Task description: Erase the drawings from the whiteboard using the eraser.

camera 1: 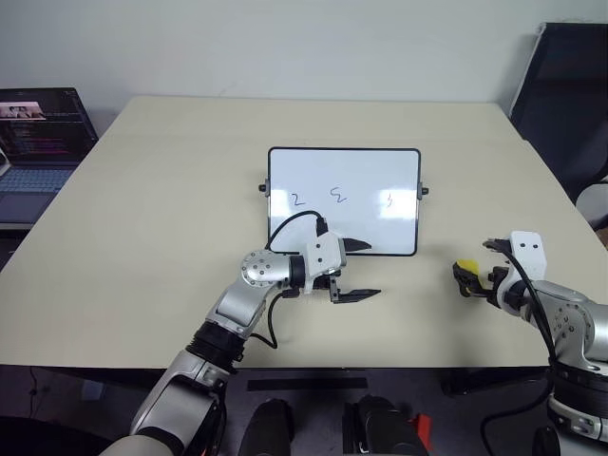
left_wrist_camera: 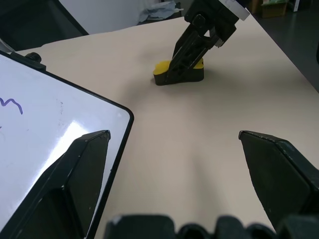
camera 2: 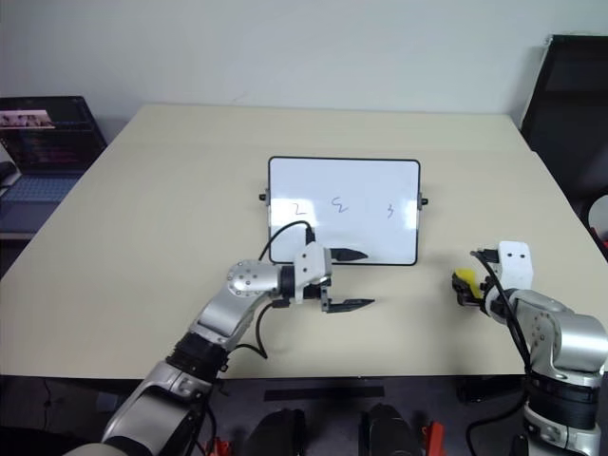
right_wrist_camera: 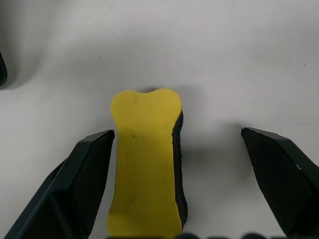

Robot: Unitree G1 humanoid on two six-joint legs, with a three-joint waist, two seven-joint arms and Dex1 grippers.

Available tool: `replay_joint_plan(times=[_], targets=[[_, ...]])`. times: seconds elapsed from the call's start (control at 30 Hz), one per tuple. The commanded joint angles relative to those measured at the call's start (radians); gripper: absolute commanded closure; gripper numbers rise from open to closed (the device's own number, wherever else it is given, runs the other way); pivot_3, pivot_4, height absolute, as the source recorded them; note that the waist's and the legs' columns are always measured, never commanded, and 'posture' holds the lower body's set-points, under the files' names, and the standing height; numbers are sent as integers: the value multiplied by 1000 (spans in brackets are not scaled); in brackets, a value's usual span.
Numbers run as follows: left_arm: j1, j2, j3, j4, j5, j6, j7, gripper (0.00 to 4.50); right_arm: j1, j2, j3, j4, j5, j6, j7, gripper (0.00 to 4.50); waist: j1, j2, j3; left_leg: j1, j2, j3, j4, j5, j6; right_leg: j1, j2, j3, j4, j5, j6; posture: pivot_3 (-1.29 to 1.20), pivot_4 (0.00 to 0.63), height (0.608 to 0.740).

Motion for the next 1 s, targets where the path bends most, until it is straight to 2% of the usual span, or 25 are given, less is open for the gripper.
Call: replay_joint_plan(times=[0.03, 0.23, 0.27, 0.47, 0.67, 0.8, 0.87, 1.0], targets=[[-9, -7, 16, -29, -3, -7, 8, 0, 8, 6, -28, -15, 5, -3, -5, 1245, 0, 0, 0, 0, 0, 0, 0, 0, 0, 0, 0, 0, 0, 0, 0, 0, 150, 740], [-23, -4, 29, -7, -1, -14, 9, 0, 3, 16, -43, -13, 4, -3, -13, 3345, 0, 0, 0, 0, 0, 0, 0, 0, 0, 0, 0, 0, 0, 0, 0, 0, 150, 740], [-24, -4, 30, -5, 0, -15, 11, 0, 2, 18, -47, -12, 5, -2, -16, 3461, 0, 0, 0, 0, 0, 0, 0, 0, 0, 0, 0, 0, 0, 0, 0, 0, 150, 740], [-26, -16, 35, -2, 12, -10, 41, 0, -28, 10, -56, -19, 2, -14, -26, 3463, 0, 0, 0, 0, 0, 0, 0, 0, 0, 0, 0, 0, 0, 0, 0, 0, 150, 740], [-8, -21, 81, 16, 67, -12, 195, 0, -68, 5, 24, -98, -62, -186, -72, 3463, -4, 0, 0, 0, 0, 0, 0, 0, 0, 0, 0, 0, 0, 0, 0, 0, 150, 740], [3, -52, 113, 19, 122, -3, 363, 0, -115, 45, 110, -74, -126, -325, -123, 3463, -4, 0, 0, 0, 0, -1, 0, 0, 0, 0, 0, 0, 0, 0, 1, 0, 150, 740], [0, -107, 118, 18, 133, 25, 450, 0, -165, 92, 168, -37, -157, -396, -155, 3463, -4, 0, 0, -1, 0, -1, 0, 0, 0, 0, 0, 0, 0, 0, 0, 0, 150, 740], [-16, -159, 122, 18, 157, 51, 522, 0, -228, 143, 224, 37, -183, -463, -169, 3463, 0, 0, 0, -1, 0, -1, 0, 0, 0, 0, 0, 0, 0, 0, 1, 0, 150, 740]])
